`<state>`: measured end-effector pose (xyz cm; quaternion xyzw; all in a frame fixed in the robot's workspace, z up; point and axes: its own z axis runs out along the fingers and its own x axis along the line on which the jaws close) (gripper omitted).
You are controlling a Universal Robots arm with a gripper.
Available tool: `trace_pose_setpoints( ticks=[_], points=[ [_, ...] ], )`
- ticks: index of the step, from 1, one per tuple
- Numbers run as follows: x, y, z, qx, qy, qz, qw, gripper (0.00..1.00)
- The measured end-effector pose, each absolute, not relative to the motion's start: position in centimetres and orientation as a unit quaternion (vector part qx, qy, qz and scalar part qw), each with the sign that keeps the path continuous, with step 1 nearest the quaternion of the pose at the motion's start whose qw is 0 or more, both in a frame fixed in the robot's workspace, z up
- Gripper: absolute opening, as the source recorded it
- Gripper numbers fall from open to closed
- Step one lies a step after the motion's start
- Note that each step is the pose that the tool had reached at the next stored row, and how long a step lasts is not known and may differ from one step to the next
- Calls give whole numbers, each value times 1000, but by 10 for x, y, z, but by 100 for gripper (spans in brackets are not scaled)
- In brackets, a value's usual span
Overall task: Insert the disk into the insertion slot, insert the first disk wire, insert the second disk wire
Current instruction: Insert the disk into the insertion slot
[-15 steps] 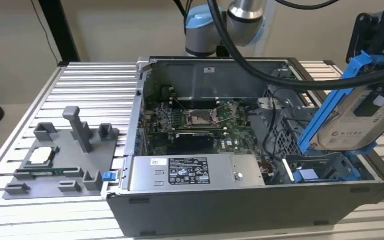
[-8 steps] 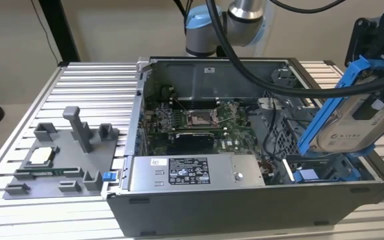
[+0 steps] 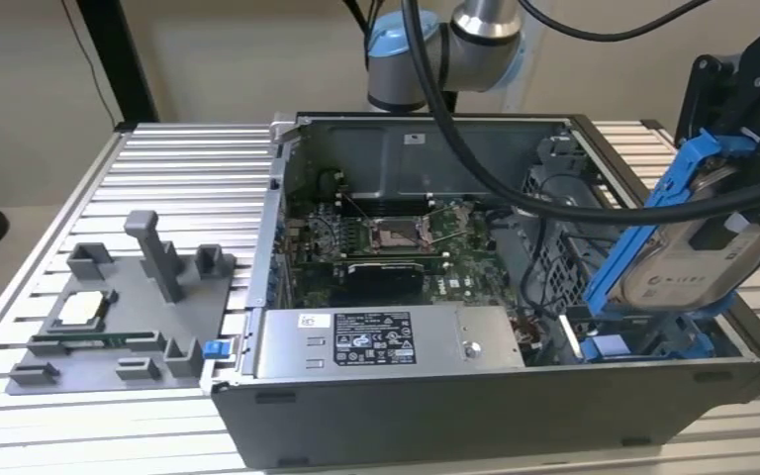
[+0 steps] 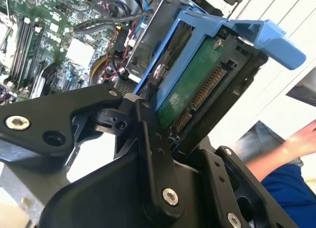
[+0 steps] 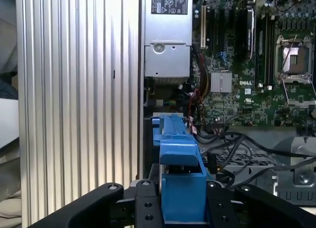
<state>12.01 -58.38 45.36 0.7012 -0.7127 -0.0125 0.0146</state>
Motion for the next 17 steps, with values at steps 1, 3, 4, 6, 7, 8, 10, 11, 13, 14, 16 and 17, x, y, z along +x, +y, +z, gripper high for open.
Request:
trace_pose_setpoints(
  ticks=[1, 3, 4, 6, 7, 8, 10, 11, 13, 14, 16, 17],
  points=[
    [120, -584, 452, 702, -712, -12, 15, 0],
    [120, -584, 450, 703, -711, -12, 14, 0],
    [120, -584, 449, 703, -711, -12, 14, 0],
    [120, -584, 448, 703, -711, -11, 13, 0],
    [120, -584, 448, 703, -711, -11, 14, 0],
    [120, -584, 448, 703, -711, -11, 13, 0],
    [120, -584, 448, 703, -711, -11, 13, 0],
    [120, -584, 448, 703, -711, -11, 13, 0],
    [120, -584, 448, 703, -711, -11, 13, 0],
    [120, -584, 447, 703, -711, -11, 13, 0],
    [120, -584, 446, 703, -711, -11, 13, 0],
    [120, -584, 446, 703, -711, -11, 13, 0]
  ],
)
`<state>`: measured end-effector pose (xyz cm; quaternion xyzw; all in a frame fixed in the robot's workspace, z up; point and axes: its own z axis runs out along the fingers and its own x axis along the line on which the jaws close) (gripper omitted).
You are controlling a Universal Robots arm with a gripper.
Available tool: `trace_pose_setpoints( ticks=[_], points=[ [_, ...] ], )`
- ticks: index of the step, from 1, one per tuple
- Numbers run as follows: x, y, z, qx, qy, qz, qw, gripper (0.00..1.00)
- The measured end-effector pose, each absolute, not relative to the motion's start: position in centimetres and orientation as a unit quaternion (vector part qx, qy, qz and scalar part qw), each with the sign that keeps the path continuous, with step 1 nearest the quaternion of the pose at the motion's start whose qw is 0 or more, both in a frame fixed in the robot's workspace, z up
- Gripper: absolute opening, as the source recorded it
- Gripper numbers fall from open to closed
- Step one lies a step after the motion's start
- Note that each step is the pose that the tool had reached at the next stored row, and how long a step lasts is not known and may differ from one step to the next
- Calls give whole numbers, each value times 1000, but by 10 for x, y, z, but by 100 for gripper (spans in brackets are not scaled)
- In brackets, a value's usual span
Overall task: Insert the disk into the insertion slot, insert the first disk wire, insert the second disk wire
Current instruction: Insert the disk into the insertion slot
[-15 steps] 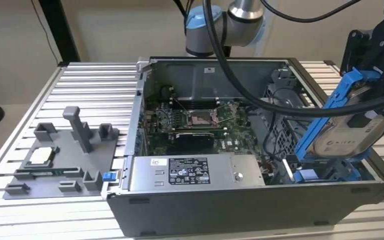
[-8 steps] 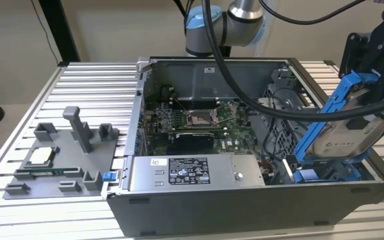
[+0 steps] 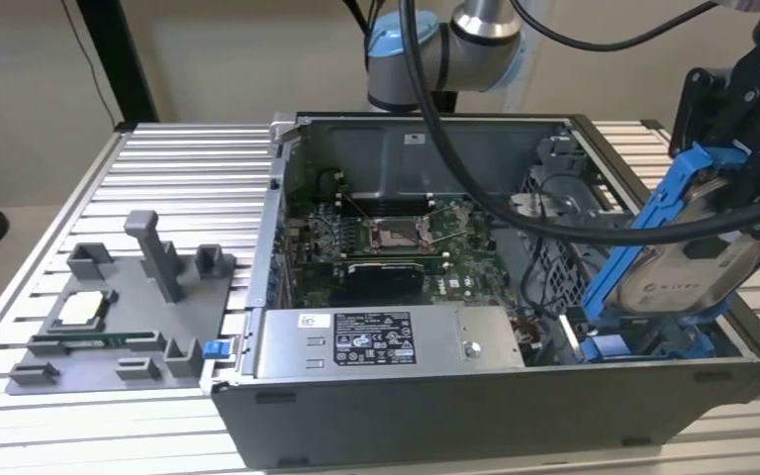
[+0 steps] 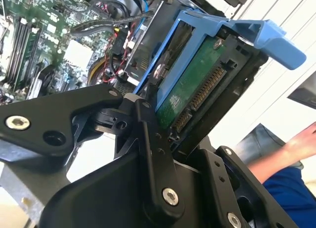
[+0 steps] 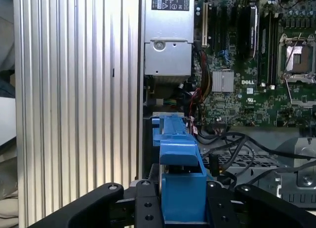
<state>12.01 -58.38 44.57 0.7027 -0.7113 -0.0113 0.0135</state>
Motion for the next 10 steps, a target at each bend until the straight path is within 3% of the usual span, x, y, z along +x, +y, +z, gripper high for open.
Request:
trace_pose_setpoints(
  ticks=[10],
  points=[
    [120, -584, 443, 703, -711, -11, 13, 0]
  ],
)
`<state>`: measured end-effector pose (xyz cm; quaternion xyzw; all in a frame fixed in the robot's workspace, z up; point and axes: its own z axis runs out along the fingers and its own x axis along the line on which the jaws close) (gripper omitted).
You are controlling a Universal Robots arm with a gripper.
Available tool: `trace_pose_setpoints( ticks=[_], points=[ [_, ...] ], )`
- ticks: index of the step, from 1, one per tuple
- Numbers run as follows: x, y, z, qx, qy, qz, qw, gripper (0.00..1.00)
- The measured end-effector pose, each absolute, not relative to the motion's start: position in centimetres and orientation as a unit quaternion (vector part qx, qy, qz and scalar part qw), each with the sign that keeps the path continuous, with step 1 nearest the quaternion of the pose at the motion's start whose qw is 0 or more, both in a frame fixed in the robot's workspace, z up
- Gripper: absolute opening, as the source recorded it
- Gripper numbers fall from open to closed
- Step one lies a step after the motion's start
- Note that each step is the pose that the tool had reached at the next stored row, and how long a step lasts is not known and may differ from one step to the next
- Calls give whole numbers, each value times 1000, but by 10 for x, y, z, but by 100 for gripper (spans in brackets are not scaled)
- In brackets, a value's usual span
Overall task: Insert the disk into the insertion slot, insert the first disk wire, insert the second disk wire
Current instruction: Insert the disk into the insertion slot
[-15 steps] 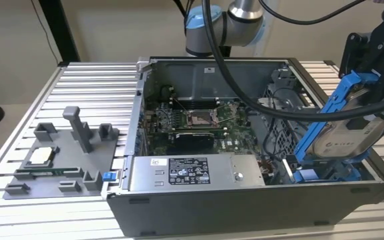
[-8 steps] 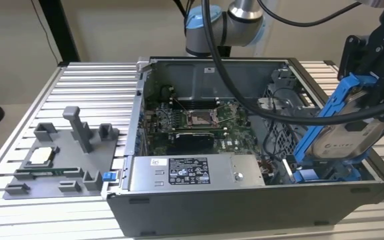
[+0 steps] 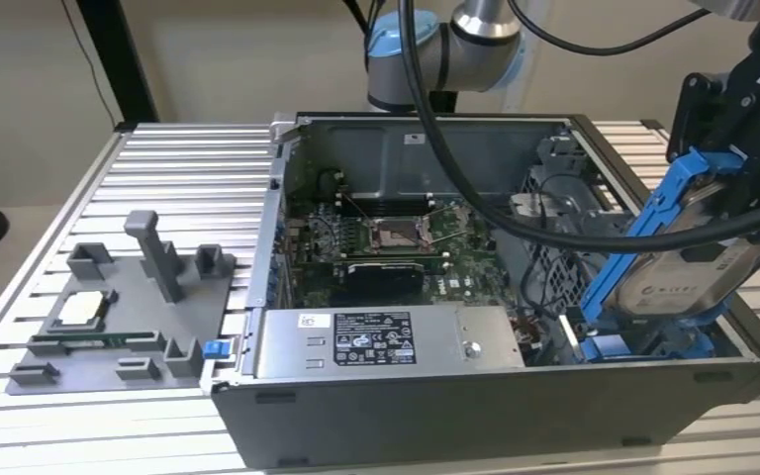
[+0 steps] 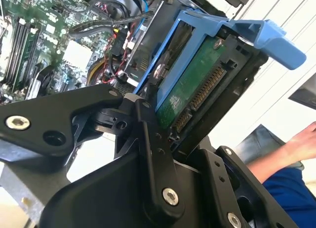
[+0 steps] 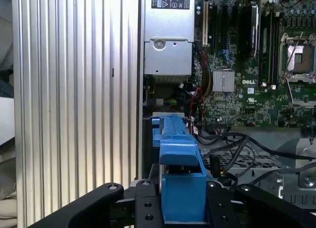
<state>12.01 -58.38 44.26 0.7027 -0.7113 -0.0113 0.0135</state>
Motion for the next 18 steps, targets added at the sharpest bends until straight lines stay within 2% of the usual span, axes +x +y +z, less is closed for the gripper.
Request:
trace_pose_setpoints(
  ticks=[7, 18],
  points=[
    [120, -584, 441, 703, -711, -12, 13, 0],
    [122, -584, 433, 703, -711, -19, 5, 0]
  ],
)
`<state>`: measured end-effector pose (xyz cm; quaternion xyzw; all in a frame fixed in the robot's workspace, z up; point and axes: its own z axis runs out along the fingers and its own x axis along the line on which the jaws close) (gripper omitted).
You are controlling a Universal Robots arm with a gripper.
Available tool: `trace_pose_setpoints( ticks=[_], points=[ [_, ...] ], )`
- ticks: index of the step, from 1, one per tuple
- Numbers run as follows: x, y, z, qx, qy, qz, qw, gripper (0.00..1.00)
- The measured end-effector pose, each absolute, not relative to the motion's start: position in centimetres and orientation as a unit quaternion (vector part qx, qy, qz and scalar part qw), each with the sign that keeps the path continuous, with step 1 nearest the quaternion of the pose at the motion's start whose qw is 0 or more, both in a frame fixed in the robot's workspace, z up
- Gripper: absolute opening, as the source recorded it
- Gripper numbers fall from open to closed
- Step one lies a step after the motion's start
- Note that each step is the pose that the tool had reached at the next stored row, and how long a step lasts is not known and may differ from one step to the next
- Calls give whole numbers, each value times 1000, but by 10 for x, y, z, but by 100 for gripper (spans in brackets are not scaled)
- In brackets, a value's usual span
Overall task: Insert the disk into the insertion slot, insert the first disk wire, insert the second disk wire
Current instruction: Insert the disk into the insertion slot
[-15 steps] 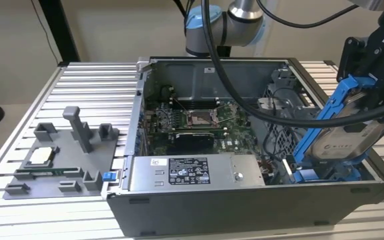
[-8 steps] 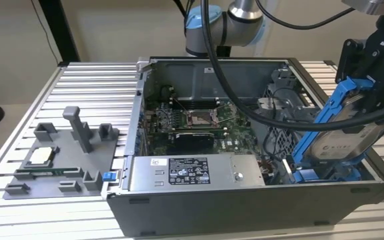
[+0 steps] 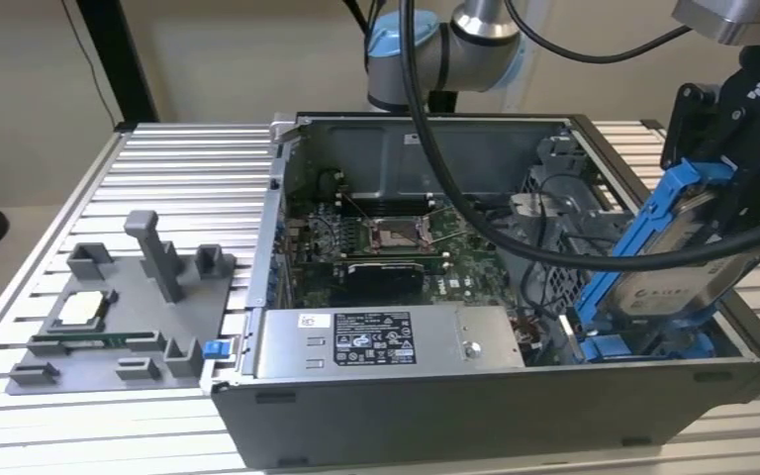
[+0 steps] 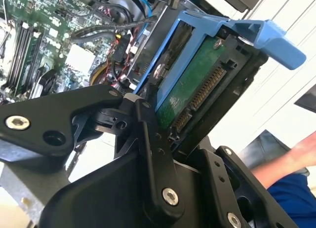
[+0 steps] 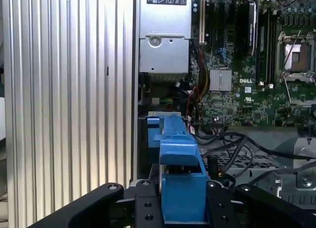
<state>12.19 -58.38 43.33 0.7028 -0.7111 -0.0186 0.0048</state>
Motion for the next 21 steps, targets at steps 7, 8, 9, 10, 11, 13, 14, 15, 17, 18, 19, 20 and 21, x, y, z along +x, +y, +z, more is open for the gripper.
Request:
trace_pose_setpoints(
  ticks=[7, 8, 9, 10, 11, 13, 14, 15, 17, 18, 19, 20, 21],
  points=[
    [126, -584, 431, 703, -711, -20, 2, 0],
    [126, -584, 431, 703, -711, -20, 2, 0],
    [126, -584, 431, 703, -711, -20, 2, 0],
    [126, -584, 431, 703, -711, -20, 2, 0],
    [126, -584, 431, 703, -711, -20, 2, 0],
    [126, -584, 431, 703, -711, -20, 2, 0],
    [126, -584, 431, 703, -711, -20, 2, 0],
    [126, -584, 431, 703, -711, -20, 2, 0],
    [126, -584, 431, 703, -711, -20, 2, 0],
    [126, -584, 431, 703, -711, -20, 2, 0],
    [126, -584, 431, 703, -711, -20, 2, 0],
    [126, -584, 430, 703, -711, -20, 2, 0],
    [126, -584, 429, 703, -711, -20, 2, 0]
  ],
)
